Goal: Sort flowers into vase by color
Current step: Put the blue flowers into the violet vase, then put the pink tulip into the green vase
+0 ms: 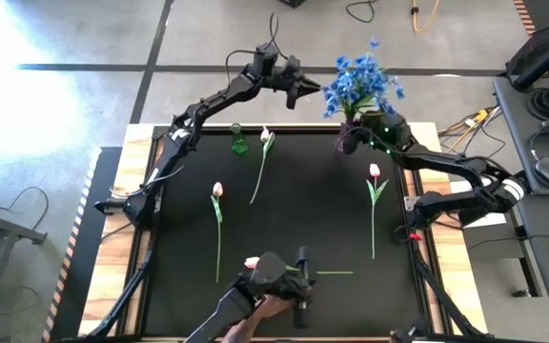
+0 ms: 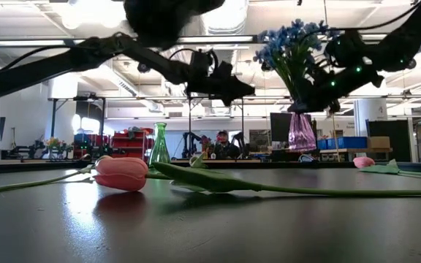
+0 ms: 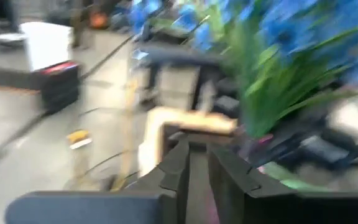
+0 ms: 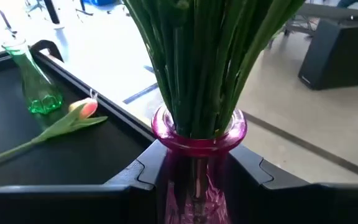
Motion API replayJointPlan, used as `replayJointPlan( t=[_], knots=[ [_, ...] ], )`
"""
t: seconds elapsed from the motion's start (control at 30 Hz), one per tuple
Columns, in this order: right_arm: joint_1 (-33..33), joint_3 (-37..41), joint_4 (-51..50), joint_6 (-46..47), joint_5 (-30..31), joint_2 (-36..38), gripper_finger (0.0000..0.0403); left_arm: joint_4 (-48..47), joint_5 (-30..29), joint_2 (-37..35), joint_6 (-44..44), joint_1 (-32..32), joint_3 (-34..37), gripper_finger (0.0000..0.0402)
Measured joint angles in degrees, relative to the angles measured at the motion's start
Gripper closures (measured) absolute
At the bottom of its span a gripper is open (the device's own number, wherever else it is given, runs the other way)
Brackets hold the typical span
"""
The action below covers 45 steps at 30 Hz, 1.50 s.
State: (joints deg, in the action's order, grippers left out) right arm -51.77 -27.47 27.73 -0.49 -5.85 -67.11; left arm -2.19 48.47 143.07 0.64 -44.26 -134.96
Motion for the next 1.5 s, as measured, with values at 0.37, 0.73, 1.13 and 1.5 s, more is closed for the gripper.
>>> replayJointPlan(
  t=[0.37, 0.73, 1.13, 1.5],
  knots=[
    [-1.4, 1.3, 11.5, -2.5, -0.2, -9.9, 0.0302, -13.0, -5.8, -3.9, 10.0, 0.0, 0.4, 0.0401],
    [-1.5, 1.8, 21.4, -2.6, -0.2, -18.5, 0.0302, -15.0, -10.6, -4.6, 11.6, 0.1, 0.7, 0.0401],
    [-1.5, 1.9, 15.4, -3.1, -0.1, -16.7, 0.0206, -15.0, -11.6, -4.6, 11.9, 0.1, 0.7, 0.0402],
    [-1.5, 1.7, 6.1, -3.6, 0.8, -6.7, 0.0132, -15.2, -12.0, -5.3, 11.6, 0.1, 0.7, 0.0402]
  ],
)
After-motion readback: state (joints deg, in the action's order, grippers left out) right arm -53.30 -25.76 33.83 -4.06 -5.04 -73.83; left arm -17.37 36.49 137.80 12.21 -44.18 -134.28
